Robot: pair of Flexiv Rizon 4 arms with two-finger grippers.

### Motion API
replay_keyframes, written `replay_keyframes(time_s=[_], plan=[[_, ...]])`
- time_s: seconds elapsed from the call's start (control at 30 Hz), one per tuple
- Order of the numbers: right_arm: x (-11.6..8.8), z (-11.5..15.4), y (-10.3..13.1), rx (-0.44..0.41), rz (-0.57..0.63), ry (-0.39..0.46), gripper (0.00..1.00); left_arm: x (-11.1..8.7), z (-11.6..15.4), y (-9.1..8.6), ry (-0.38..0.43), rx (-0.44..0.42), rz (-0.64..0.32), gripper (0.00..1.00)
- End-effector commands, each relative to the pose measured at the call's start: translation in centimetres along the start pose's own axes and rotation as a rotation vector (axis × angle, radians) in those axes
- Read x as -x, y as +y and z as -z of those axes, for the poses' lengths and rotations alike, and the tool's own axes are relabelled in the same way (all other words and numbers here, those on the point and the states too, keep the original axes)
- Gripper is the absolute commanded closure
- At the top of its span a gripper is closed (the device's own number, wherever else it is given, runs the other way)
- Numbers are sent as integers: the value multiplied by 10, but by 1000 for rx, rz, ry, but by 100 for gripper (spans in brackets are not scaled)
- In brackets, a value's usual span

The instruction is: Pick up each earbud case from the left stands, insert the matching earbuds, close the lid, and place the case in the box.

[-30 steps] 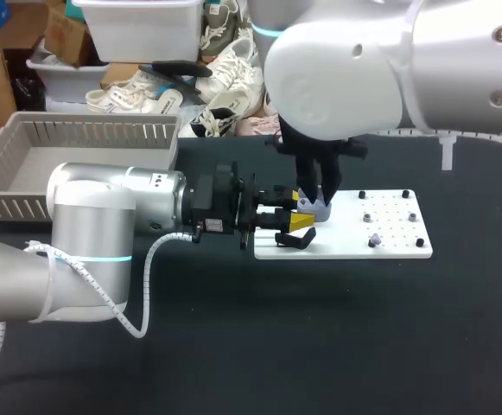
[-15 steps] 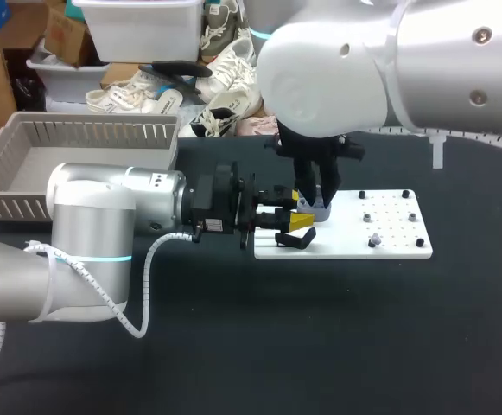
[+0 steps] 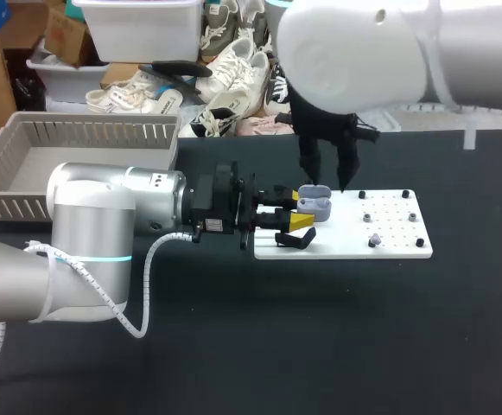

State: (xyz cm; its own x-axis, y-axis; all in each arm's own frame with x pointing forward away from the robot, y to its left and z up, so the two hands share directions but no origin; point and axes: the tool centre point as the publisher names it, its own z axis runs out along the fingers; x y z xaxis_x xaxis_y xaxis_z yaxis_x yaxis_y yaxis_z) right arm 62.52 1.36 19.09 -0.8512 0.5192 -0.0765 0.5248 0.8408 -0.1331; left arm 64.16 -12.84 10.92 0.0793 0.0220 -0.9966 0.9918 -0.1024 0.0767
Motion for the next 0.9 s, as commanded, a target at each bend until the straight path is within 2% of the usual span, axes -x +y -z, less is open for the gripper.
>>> replay_keyframes(time_s=[0.03, 0.2, 0.37, 0.43, 0.57, 0.77, 0.83, 0.9], plan=[[-5, -5, -46, 132, 5, -41, 58, -1, 0, 1, -1, -1, 0, 100], [-3, -7, -61, 196, 24, -87, 48, -1, 0, 1, -1, -1, 0, 100], [3, -11, -74, 260, 40, -86, 36, -1, 0, 1, -1, -1, 0, 100], [6, -15, -79, 282, 36, -86, 23, -1, 0, 1, -1, -1, 0, 100], [14, -25, -87, 323, 26, -69, 24, -1, 0, 1, -1, -1, 0, 100], [17, -45, -86, 353, 38, -34, 28, -1, 0, 1, -1, -1, 0, 100], [18, -49, -85, 365, 49, -28, 34, -1, 0, 1, -1, -1, 0, 100], [18, -54, -83, 374, 64, -27, 45, -1, 0, 1, -1, -1, 0, 100]])
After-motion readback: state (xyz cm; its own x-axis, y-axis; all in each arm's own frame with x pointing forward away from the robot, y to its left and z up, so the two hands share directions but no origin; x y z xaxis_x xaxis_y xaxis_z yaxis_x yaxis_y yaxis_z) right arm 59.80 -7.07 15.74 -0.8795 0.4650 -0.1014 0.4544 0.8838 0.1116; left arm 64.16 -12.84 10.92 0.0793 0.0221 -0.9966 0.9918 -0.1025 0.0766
